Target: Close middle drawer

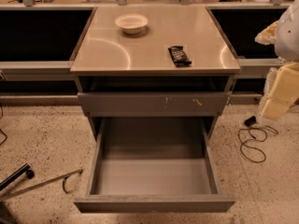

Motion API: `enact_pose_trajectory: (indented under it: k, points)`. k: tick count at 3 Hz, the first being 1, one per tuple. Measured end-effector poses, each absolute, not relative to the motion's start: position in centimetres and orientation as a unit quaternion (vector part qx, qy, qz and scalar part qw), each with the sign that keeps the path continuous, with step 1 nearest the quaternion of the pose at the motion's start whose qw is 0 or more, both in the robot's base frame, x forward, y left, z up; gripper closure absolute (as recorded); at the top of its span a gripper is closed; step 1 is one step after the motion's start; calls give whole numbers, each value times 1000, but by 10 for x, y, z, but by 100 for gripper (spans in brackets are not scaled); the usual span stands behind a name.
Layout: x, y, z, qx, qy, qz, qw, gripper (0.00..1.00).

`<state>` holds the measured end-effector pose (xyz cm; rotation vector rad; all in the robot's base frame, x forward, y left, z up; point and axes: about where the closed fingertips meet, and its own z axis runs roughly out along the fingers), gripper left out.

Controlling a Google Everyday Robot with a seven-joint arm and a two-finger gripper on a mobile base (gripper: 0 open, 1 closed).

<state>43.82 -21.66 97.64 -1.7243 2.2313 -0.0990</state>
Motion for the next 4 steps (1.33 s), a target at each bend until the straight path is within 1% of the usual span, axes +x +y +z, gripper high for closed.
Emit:
enact_pose_trajectory:
  k: [1,2,4]
  points:
    - [438,-217,976,-603,781,-35,159,0]
    - [441,-210,955,-609,775,-19,166,0]
    - [443,-151,828,-644,735,73,200,0]
